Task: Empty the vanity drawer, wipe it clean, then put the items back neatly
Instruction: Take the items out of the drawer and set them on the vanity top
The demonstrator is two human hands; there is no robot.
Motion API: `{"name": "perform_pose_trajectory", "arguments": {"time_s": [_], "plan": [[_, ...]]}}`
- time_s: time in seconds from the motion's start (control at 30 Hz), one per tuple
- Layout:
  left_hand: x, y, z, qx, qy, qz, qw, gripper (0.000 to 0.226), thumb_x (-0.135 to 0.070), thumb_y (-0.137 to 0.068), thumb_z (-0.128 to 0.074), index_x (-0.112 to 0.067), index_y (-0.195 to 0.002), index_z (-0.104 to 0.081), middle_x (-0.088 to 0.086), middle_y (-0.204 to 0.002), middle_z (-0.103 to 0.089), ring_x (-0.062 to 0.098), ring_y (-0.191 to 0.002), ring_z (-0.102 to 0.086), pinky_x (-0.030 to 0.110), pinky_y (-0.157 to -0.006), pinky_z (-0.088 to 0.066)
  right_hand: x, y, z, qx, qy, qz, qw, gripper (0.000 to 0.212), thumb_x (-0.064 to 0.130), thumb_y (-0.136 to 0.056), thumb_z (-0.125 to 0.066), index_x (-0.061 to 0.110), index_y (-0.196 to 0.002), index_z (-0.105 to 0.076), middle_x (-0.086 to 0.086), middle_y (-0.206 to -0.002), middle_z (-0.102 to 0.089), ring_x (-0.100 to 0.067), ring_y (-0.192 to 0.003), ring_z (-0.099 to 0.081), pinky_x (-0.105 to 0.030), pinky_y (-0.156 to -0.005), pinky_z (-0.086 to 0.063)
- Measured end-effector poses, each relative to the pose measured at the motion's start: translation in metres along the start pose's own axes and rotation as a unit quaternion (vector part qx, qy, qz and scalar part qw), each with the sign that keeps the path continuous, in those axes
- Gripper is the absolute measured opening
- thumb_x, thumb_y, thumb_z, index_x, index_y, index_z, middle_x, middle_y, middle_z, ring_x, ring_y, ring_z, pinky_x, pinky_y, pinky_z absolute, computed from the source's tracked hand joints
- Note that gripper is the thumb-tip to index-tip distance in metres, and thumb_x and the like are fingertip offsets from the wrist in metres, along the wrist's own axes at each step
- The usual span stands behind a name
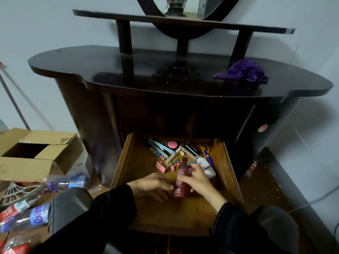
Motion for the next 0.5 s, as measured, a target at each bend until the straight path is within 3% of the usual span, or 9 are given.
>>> {"name": "perform_pose_trajectory", "arguments": {"time_s": [0.07, 0.13, 0.27, 0.33, 0.43, 0.5], "plan": [[-0.010, 0.001, -0.012, 0.035, 0.049, -0.031, 0.998, 0.058, -0.037, -0.082, -0.080, -0.023, -0.131, -0.052, 0.011, -0.122, -0.069, 0.033, -0.107, -0.069, 0.040, -0.084, -0.058, 0.010, 0.002, 0.001, 0.009, -0.030, 0.033, 0.999, 0.081, 0.047, -0.066, -0.085, 0.029, -0.132, -0.042, 0.006, -0.111, -0.069, -0.013, -0.093, -0.071, -0.023, -0.055, -0.051], [-0.021, 0.003, -0.018, 0.022, 0.053, -0.066, 0.996, 0.061, -0.042, -0.080, -0.082, -0.029, -0.131, -0.052, 0.006, -0.124, -0.068, 0.028, -0.111, -0.068, 0.039, -0.088, -0.057, 0.017, 0.005, -0.004, 0.023, -0.036, 0.058, 0.997, 0.081, 0.053, -0.063, -0.085, 0.036, -0.130, -0.044, 0.007, -0.108, -0.073, -0.011, -0.089, -0.072, -0.022, -0.057, -0.051], [-0.041, 0.004, -0.017, -0.043, 0.023, -0.145, 0.988, 0.050, -0.032, -0.081, -0.080, -0.026, -0.125, -0.057, 0.000, -0.115, -0.071, 0.017, -0.105, -0.069, 0.030, -0.079, -0.058, 0.023, 0.007, -0.010, 0.052, -0.064, 0.081, 0.993, 0.043, 0.057, -0.077, -0.077, 0.040, -0.113, -0.060, 0.013, -0.103, -0.075, -0.008, -0.088, -0.073, -0.023, -0.059, -0.054], [-0.043, 0.004, -0.004, -0.091, 0.032, -0.150, 0.984, 0.044, -0.028, -0.081, -0.081, -0.022, -0.118, -0.059, 0.003, -0.109, -0.071, 0.018, -0.099, -0.071, 0.031, -0.077, -0.059, 0.020, 0.001, 0.005, -0.009, -0.057, 0.085, 0.995, 0.021, 0.049, -0.092, -0.068, 0.035, -0.107, -0.067, 0.007, -0.102, -0.074, -0.013, -0.088, -0.071, -0.029, -0.066, -0.058], [-0.043, 0.006, 0.016, -0.149, 0.047, -0.151, 0.976, 0.038, -0.025, -0.083, -0.079, -0.026, -0.113, -0.056, 0.004, -0.109, -0.069, 0.015, -0.091, -0.072, 0.029, -0.071, -0.059, 0.014, -0.005, 0.045, -0.155, 0.096, 0.080, 0.980, 0.012, 0.034, -0.100, -0.060, 0.029, -0.106, -0.069, 0.012, -0.103, -0.070, -0.008, -0.095, -0.067, -0.025, -0.073, -0.057], [-0.046, 0.007, 0.026, -0.178, 0.058, -0.167, 0.968, 0.036, -0.029, -0.084, -0.077, -0.028, -0.112, -0.054, 0.004, -0.108, -0.069, 0.011, -0.088, -0.072, 0.024, -0.068, -0.057, 0.017, -0.014, 0.054, -0.176, 0.260, 0.095, 0.945, 0.018, 0.031, -0.100, -0.060, 0.024, -0.114, -0.068, 0.009, -0.114, -0.068, -0.009, -0.102, -0.064, -0.024, -0.075, -0.054]]}}
Point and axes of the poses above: each hand's wrist, its own y-axis away from the middle knuckle, its own z-axis out of the back of the hand, x = y × z, the point moved 10 cm from there along -y, towards the middle knuckle
